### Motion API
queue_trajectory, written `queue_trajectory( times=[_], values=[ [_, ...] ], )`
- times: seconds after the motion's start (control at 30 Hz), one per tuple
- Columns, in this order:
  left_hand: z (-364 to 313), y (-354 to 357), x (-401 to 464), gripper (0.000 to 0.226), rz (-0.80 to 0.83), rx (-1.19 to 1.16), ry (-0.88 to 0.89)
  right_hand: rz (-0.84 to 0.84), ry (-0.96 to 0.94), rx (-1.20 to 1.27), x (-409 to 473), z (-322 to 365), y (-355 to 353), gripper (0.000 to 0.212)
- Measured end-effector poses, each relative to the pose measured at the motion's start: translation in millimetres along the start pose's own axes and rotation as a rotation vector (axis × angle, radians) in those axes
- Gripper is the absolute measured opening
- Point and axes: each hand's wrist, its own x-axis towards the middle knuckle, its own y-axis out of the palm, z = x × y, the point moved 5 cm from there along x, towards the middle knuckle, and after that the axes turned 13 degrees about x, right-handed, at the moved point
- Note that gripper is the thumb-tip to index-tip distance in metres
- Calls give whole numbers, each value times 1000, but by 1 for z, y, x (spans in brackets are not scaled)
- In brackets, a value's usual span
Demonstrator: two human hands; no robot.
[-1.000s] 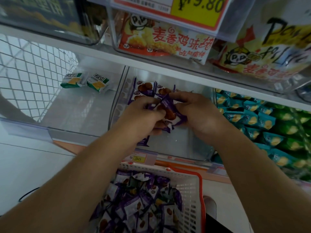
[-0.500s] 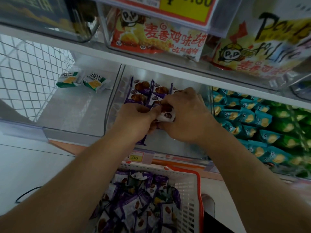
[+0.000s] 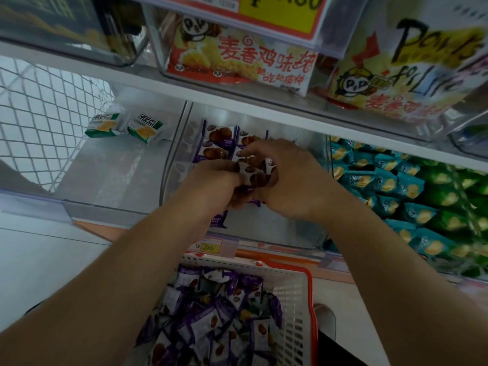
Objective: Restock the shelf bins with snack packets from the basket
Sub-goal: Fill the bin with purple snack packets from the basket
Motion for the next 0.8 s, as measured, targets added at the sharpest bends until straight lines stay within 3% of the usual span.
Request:
queue_trajectory(
  times=[0.07,0.2,0.33,0.47,0.53,0.7,0.8],
  values=[
    [2,-3,2,23,-23,44,-10,16,-83,-115,-1,4,3,54],
    [3,-5,2,14,-66,209,-5,-67,-63,-294,-3,1,11,48],
    [-4,-8,-9,13,-184,809,165,-86,37,-487,-4,-7,11,47],
    [9,6,-16,42,5,1127,141,-95,198,-517,-5,-16,15,35],
    [15,10,-15,38,-4,1269,122,-76,232,-496,-5,-23,23,31],
    [18,11,-13,32,-35,1339,96,-39,225,-460,0,-33,28,41],
    [18,7,-10,33,-32,1327,74,7,186,-417,3,-28,27,15]
  ],
)
